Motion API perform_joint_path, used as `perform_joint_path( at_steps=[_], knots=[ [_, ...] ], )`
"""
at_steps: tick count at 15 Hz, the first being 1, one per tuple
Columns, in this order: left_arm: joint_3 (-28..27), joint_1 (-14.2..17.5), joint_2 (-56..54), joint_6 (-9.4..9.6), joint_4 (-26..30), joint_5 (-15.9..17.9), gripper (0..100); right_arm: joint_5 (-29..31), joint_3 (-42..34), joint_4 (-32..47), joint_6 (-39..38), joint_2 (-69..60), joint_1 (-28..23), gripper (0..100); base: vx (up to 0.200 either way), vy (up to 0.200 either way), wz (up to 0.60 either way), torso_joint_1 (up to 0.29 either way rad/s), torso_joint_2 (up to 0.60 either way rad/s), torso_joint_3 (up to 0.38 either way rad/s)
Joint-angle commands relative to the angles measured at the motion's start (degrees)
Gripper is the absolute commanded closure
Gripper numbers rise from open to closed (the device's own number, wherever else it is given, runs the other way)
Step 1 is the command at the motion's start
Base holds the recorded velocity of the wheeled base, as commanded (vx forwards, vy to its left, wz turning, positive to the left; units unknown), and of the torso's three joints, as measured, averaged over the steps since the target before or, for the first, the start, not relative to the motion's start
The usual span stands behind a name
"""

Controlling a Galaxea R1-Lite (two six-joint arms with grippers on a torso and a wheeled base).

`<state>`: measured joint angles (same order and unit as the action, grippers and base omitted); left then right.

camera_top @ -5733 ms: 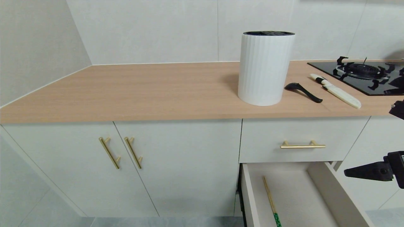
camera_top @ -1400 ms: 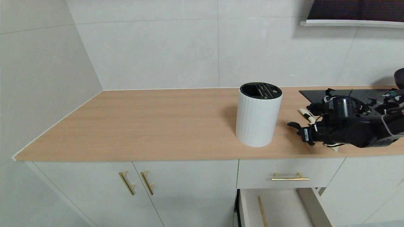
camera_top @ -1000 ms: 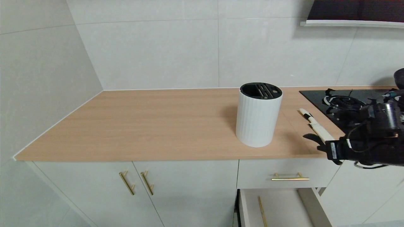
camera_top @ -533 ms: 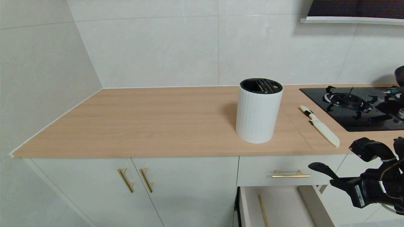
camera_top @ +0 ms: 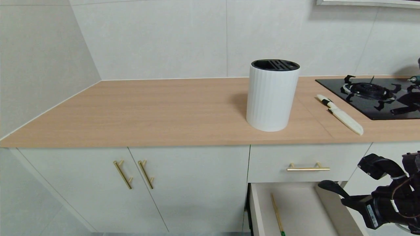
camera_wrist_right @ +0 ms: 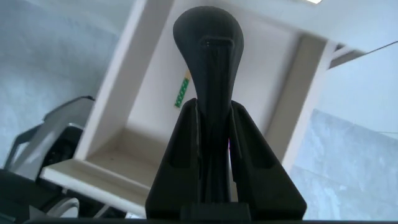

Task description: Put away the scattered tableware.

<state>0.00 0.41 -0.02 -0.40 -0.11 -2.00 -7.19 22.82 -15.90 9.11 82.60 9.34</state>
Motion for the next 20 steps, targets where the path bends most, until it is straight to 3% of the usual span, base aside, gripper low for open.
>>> perform_joint_path(
  at_steps=[1, 15, 20],
  knots=[
    [0.0, 0.02, 0.02, -0.04, -0.07, -0.02, 0, -0.01, -0.06, -0.01, 0.03, 2.12, 0.07, 100, 0.0, 0.0, 0.0, -0.203, 0.48, 0.281],
    [0.0, 0.02, 0.02, -0.04, -0.07, -0.02, 0, 0.16, 0.21, -0.63, -0.05, 8.01, -0.11, 100, 0.0, 0.0, 0.0, -0.141, 0.45, 0.308],
    [0.0, 0.02, 0.02, -0.04, -0.07, -0.02, 0, 0.16, 0.38, -1.42, -0.14, 8.71, -0.11, 100, 0.0, 0.0, 0.0, -0.021, 0.08, 0.06]
  ],
)
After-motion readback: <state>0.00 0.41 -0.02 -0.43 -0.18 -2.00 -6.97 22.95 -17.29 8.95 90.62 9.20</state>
